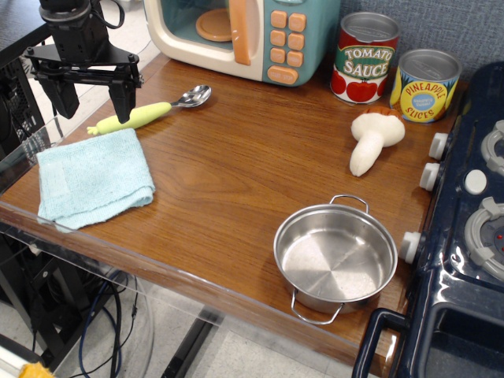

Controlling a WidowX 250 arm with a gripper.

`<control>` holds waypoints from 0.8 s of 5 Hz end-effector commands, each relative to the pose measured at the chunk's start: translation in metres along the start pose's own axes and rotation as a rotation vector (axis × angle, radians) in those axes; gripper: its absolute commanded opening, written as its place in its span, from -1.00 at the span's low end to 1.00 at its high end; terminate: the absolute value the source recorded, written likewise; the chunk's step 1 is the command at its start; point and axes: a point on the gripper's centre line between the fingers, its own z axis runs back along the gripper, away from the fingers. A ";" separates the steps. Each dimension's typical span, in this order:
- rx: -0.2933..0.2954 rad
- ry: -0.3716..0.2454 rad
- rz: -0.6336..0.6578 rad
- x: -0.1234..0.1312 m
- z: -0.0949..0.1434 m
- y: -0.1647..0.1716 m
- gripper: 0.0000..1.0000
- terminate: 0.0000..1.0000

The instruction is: Move the place on top of the blue cloth

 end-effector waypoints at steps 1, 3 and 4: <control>0.000 0.000 0.000 0.000 0.000 0.000 1.00 -1.00; -0.045 -0.019 -0.171 -0.021 0.006 -0.053 1.00 -1.00; -0.095 -0.051 -0.260 -0.038 0.009 -0.097 1.00 -1.00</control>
